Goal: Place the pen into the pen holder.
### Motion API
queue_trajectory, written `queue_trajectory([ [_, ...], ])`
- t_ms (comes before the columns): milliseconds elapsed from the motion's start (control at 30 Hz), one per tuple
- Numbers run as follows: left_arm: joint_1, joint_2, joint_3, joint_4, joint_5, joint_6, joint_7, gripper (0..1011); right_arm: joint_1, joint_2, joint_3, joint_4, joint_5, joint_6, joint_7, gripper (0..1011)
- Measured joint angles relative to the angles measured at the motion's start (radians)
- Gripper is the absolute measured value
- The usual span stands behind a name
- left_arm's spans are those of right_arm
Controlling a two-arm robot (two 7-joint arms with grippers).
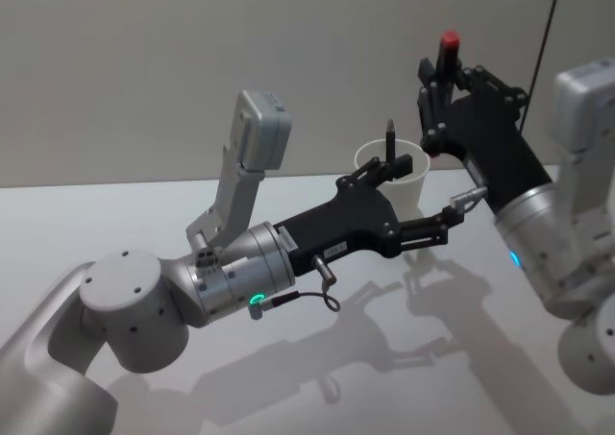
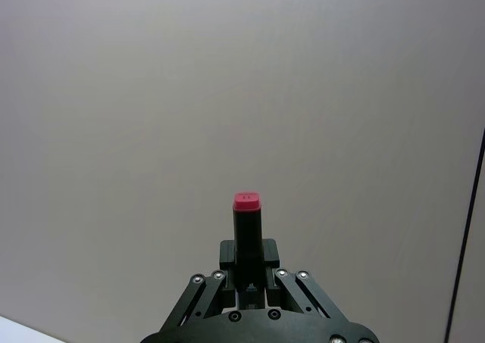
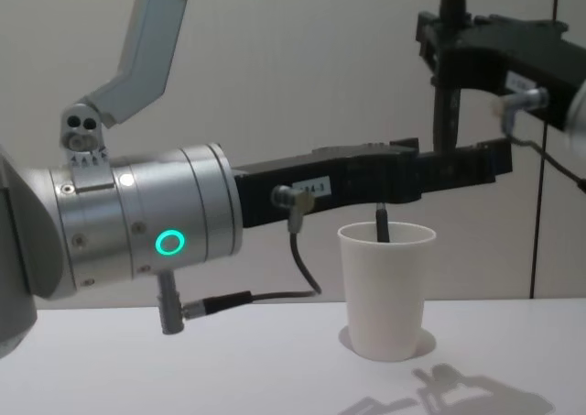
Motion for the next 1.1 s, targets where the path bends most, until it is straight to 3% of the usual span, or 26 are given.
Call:
queue_trajectory([
  [33, 0.0, 0.0, 0.0, 0.0, 0.0, 0.0, 0.0, 1001, 0.007, -0.006, -0.003, 0.01, -0.039, -0.002, -0.01, 202],
  [67, 0.0, 0.0, 0.0, 0.0, 0.0, 0.0, 0.0, 1001, 0.007, -0.006, -0.003, 0.01, -0.039, -0.002, -0.01, 202],
  [100, 0.0, 0.0, 0.0, 0.0, 0.0, 0.0, 0.0, 1001, 0.016, -0.013, -0.006, 0.023, -0.079, -0.003, -0.021, 202],
  [367, 0.0, 0.0, 0.0, 0.0, 0.0, 0.0, 0.0, 1001, 0.065, -0.048, -0.016, 0.102, -0.252, -0.011, -0.082, 202],
  [500, 0.0, 0.0, 0.0, 0.0, 0.0, 0.0, 0.0, 1001, 0.084, -0.062, -0.018, 0.136, -0.298, -0.015, -0.098, 202],
  [767, 0.0, 0.0, 0.0, 0.0, 0.0, 0.0, 0.0, 1001, 0.119, -0.09, -0.024, 0.207, -0.35, -0.019, -0.109, 202],
  [1100, 0.0, 0.0, -0.002, 0.0, 0.0, 0.0, 0.0, 1001, 0.15, -0.118, -0.027, 0.28, -0.361, -0.024, -0.098, 201],
])
